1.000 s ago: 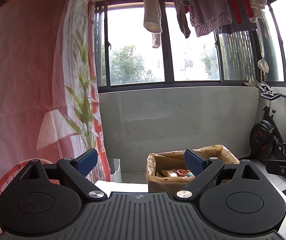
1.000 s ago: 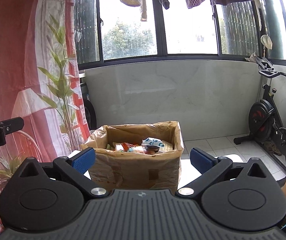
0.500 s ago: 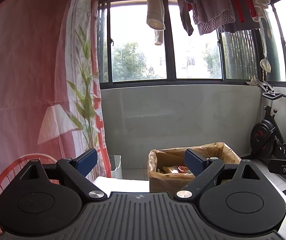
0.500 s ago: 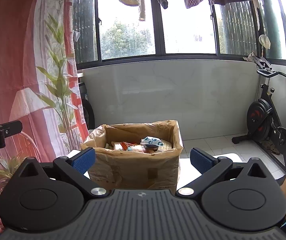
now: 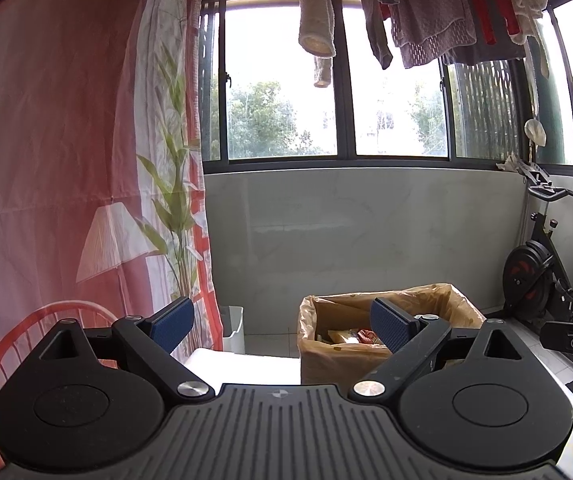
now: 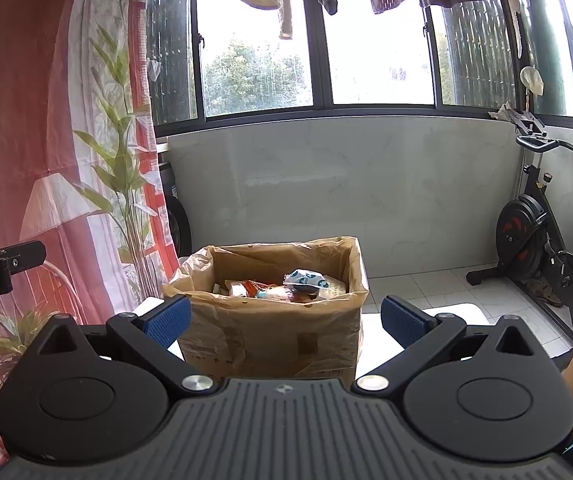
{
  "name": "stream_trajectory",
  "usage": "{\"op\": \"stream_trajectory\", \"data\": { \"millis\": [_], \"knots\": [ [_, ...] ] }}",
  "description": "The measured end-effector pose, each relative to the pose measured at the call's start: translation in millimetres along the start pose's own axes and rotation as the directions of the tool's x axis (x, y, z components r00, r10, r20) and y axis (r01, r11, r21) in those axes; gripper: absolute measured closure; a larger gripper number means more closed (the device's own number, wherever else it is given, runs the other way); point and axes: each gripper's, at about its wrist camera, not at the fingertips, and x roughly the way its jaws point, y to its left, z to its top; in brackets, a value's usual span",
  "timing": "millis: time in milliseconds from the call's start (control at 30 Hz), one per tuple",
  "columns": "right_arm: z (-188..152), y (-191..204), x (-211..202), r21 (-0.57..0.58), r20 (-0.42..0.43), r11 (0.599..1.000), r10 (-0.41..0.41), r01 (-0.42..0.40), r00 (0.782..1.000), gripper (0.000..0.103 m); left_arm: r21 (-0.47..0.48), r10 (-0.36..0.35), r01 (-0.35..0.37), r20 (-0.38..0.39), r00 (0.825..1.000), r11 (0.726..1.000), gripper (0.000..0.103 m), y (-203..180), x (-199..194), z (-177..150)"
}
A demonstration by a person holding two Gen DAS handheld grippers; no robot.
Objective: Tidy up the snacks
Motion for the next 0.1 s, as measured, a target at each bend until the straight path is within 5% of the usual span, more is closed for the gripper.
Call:
{"op": "stream_trajectory", "data": {
  "millis": [100],
  "knots": [
    [0.2, 0.1, -0.1, 0.000, 0.001, 1.000, -0.001, 0.001, 1.000, 0.000, -0.001, 0.002, -0.002, -0.003, 1.000, 1.000, 0.007, 0.2, 0.3, -0.2]
  ]
}}
